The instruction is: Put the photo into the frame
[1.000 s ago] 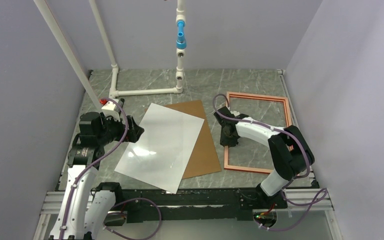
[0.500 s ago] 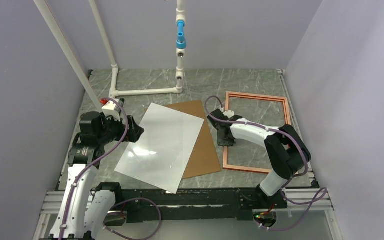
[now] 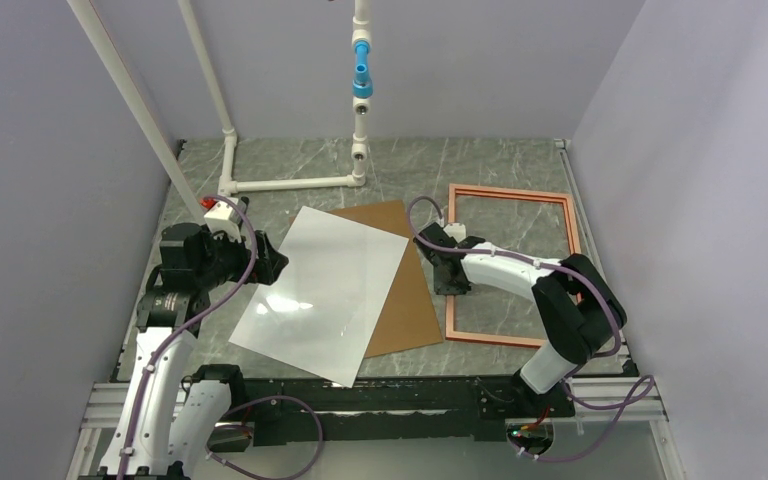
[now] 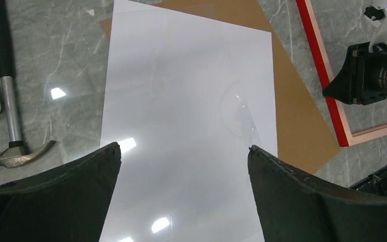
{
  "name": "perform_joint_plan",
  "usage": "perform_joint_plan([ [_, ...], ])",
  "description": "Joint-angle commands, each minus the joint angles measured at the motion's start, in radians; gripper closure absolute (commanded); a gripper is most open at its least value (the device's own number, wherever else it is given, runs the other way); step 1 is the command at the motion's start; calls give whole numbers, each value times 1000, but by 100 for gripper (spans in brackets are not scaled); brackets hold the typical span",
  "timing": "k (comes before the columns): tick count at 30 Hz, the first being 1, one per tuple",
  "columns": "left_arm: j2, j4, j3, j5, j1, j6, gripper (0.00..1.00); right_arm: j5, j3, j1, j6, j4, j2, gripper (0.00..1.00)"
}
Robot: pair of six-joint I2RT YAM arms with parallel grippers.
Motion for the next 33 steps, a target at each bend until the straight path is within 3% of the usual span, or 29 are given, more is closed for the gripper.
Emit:
perform_joint_plan([
  [1,4,19,5,-9,3,15,1,9,-9,11,-59,34,-14,100],
  [4,5,17,5,-9,3,15,1,17,22,11,-73,23,4,100],
  [5,4,16,6,-11,3,15,1,14,31,11,-75,18,5,93],
  [8,-1,17,6,-17,3,15,1,-14,37,9,-82,20,-17,55],
  [10,-6,20,6,-22,3,15,1,-38,34,10,-84,26,-44,37],
  [12,-7,21,7,-23,3,18,1,-66,30,10,-85,37,-76,22],
  [16,-3,24,10,-21,3,10,1,-96,56,8,-88,30,-118,5],
  [18,-4,29,9,-5,3,-1,1,-113,69,8,-93,22,-133,1],
  [25,6,8,0,9,3,-45,1,-216,89,7,-104,38,-179,0],
  [33,124,-47,0,-55,-3,-152,1,-392,63,5,-76,130,-178,0],
])
